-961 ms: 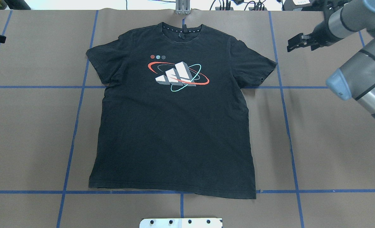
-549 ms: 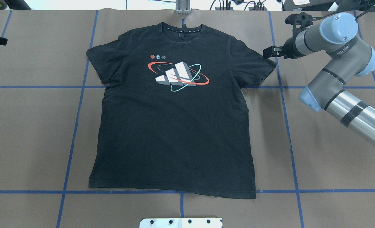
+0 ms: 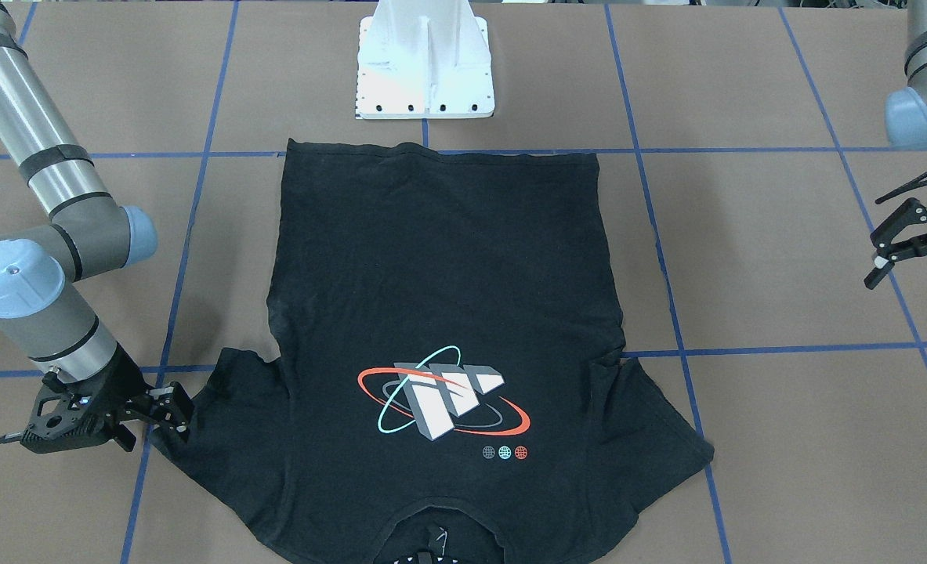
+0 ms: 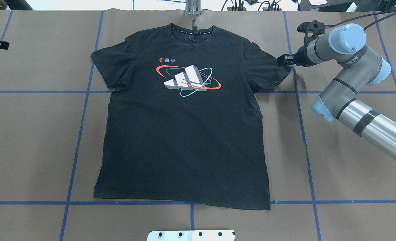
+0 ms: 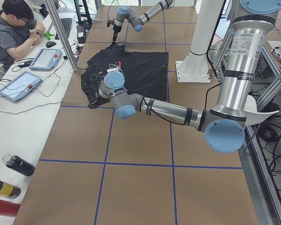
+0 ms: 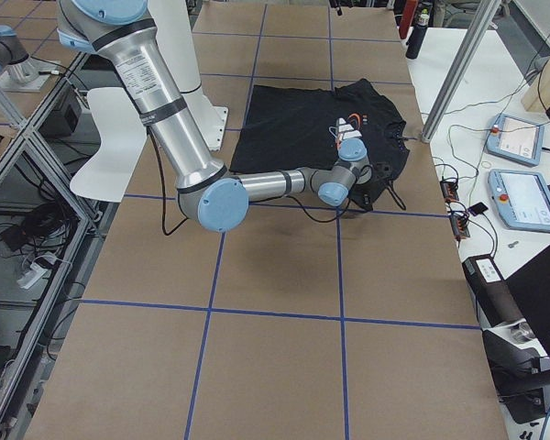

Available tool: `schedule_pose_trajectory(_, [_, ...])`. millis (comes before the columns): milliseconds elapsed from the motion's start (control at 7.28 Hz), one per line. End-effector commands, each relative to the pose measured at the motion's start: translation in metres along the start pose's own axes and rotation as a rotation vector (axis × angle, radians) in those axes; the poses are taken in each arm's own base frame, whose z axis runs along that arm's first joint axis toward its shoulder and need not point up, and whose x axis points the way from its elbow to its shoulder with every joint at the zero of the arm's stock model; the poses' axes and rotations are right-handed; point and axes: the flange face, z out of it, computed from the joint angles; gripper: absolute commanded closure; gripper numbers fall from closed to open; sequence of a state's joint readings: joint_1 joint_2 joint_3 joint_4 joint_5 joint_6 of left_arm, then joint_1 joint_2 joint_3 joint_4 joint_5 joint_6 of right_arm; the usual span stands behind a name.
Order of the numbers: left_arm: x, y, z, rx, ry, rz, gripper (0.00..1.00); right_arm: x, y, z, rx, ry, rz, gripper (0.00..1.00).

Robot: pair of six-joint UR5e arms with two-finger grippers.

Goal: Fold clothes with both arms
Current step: 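Move the right gripper to the sleeve nearest it and grasp it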

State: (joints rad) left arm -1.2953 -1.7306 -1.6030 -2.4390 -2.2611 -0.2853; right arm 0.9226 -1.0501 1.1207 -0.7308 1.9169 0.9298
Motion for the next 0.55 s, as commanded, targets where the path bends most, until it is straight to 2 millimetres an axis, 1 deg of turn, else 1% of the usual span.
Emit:
schedule_pose_trajectory(0, [-0.0013, 0.0016, 0.0015, -0.004, -0.001, -0.003, 0.0, 0.0034, 0.0033, 0.0037, 0.0, 0.011, 0.0, 0.47])
schedule_pose_trajectory(275, [-0.0013, 0.0016, 0.0015, -0.004, -0.001, -0.004, 0.0, -0.0001, 0.0011, 0.0024, 0.005, 0.008, 0.0, 0.92])
schedule_pose_trajectory(412, [-0.0017, 0.002, 0.0019, -0.005, -0.001, -0.005, 0.0, -0.0003, 0.0013, 0.0016, 0.006, 0.007, -0.001, 1.0])
